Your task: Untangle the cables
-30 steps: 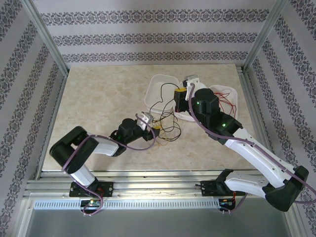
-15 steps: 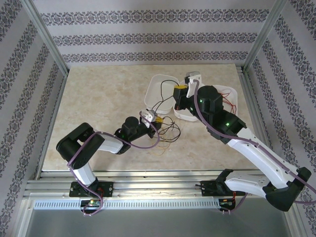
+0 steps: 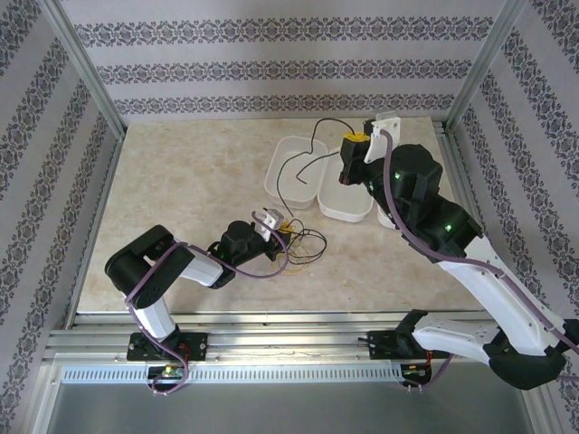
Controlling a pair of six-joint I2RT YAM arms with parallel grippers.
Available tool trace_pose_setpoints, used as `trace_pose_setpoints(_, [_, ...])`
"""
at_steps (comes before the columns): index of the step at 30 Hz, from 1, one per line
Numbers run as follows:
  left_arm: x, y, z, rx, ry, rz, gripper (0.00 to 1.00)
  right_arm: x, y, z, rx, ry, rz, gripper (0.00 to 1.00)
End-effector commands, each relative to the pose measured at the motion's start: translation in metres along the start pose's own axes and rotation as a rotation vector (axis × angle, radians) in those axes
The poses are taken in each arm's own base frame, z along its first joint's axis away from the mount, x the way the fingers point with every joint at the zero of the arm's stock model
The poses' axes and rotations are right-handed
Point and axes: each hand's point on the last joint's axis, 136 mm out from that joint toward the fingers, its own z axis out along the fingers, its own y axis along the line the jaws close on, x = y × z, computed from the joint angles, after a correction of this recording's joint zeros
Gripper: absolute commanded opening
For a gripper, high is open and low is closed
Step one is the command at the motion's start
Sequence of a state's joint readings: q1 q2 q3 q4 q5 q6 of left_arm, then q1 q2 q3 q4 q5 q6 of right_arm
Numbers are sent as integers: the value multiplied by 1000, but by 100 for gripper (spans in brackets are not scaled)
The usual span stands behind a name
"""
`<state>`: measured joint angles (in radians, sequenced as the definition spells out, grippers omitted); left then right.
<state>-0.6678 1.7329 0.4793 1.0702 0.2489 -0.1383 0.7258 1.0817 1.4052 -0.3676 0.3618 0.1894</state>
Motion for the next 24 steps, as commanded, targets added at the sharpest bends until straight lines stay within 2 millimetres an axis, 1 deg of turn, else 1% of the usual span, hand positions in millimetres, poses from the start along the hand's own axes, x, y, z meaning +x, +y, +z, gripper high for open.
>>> trace_pose_setpoints(1, [-9,-3,0,-1,-32,-3,22,3,-30,-1,149,51,-63,0])
trace_pose_setpoints(5, [-8,-3,0,-2,-28,-8,22,-14,-42,-6,189,24,-68,0])
trace_pose_setpoints(6, [-8,-3,0,-3,-30,-12,22,-16,-47,-6,210,23,-72,0])
trace_pose_setpoints(8, [-9,-3,0,-2,-37,-17,22,-13,-56,-3,246,34,-73,0])
trace_pose_setpoints(15, [-10,-3,0,-1,-30,-18,23,21,-86,24,295,139,2,0])
trace_pose_setpoints(18, [-10,-4,-1,0,-31,-17,23,32,-97,37,302,165,32,0])
trace_pose_setpoints(20, [-10,-3,0,-1,-30,-20,23,38,-104,46,313,182,40,0])
trace_pose_setpoints(24, [-10,-4,1,1,-32,-23,23,57,-125,67,363,224,41,0])
